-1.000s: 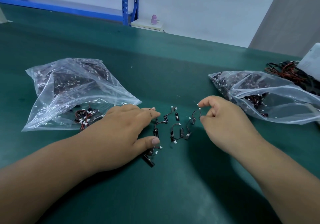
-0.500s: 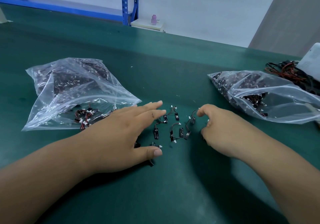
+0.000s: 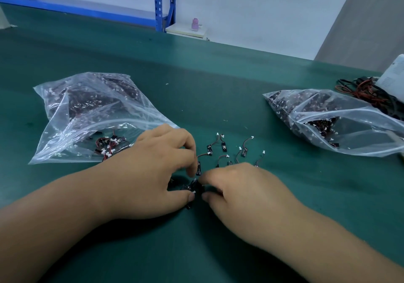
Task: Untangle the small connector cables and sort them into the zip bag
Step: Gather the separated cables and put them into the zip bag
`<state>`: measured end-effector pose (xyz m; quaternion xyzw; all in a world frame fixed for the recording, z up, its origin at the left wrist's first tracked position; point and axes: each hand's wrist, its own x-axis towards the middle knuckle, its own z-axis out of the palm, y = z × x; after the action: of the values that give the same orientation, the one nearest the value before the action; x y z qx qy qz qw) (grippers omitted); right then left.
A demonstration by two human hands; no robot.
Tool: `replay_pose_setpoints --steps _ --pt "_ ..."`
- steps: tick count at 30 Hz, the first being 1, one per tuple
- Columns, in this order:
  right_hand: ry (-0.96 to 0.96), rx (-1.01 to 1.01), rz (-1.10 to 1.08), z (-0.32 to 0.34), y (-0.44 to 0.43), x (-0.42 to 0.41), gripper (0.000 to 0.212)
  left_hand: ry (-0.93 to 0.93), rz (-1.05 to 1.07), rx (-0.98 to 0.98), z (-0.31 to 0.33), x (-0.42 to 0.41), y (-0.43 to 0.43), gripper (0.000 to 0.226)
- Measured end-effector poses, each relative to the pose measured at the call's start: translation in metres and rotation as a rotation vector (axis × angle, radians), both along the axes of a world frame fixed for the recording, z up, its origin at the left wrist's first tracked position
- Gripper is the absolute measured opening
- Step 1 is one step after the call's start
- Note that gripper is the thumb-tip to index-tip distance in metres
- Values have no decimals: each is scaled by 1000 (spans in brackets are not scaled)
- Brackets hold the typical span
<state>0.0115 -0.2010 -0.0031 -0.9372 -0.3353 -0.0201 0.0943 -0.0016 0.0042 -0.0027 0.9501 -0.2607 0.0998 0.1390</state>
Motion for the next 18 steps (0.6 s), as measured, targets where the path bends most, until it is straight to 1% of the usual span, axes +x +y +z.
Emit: replay_pose_setpoints --steps 3,5,10,15,18 --pt "-37 44 -58 -9 2 -2 23 44 -34 -9 0 0 0 18" --pt "-45 86 -100 -12 2 -3 24 67 -54 -12 0 1 -1 15" --pt "-47 154 -100 -15 2 -6 18 85 -73 -18 0 1 -3 11" --pt "-20 290 -103 -6 -2 -4 14 92 -69 -18 -1 2 -2 9" --pt "45 373 -118 0 -4 -1 14 97 -62 -23 -1 3 -2 10"
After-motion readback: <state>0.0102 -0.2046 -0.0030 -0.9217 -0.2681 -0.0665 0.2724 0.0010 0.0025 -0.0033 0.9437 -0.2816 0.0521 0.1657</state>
